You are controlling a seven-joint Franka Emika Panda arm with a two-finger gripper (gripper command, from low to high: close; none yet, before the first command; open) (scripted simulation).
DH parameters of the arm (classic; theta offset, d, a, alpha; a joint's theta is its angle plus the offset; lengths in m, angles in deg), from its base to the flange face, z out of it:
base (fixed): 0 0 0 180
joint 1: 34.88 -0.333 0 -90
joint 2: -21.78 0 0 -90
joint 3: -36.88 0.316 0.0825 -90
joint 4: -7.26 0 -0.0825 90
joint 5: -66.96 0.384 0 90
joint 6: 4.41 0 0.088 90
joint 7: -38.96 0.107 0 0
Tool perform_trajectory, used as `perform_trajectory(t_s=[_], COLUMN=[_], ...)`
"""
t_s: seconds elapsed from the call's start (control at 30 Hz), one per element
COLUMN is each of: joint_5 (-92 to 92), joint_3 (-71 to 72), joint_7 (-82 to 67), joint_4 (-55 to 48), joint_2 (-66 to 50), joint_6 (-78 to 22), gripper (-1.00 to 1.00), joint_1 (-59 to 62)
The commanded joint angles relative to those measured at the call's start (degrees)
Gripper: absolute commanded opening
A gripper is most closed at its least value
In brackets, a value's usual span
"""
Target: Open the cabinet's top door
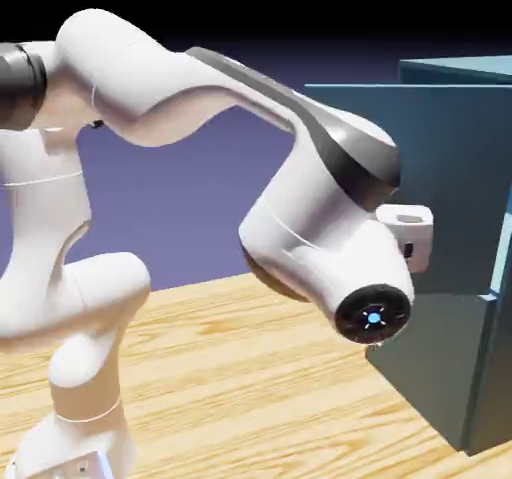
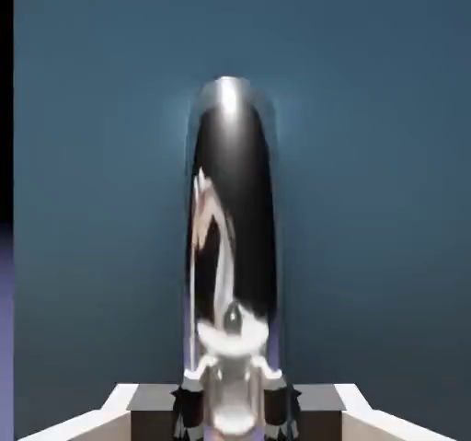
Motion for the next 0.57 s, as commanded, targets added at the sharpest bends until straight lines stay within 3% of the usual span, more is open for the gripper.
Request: perform_trajectory(t_s=[0.0, 0.43, 0.47, 0.53], joint_5=[-1.2, -12.0, -12.0, -12.1], joint_3=[0.0, -0.1, -0.1, -0.2], joint_7=[-0.2, 0.5, 0.5, 1.1], joint_4=[-2.1, -27.9, -27.9, -30.1], joint_2=[1.9, 22.5, 22.5, 24.1], joint_6=[-1.2, -14.8, -14.8, -15.4], gripper=[-1.0, -1.0, 1.0, 1.0], joint_1=[-0.1, -1.8, -1.8, -1.5])
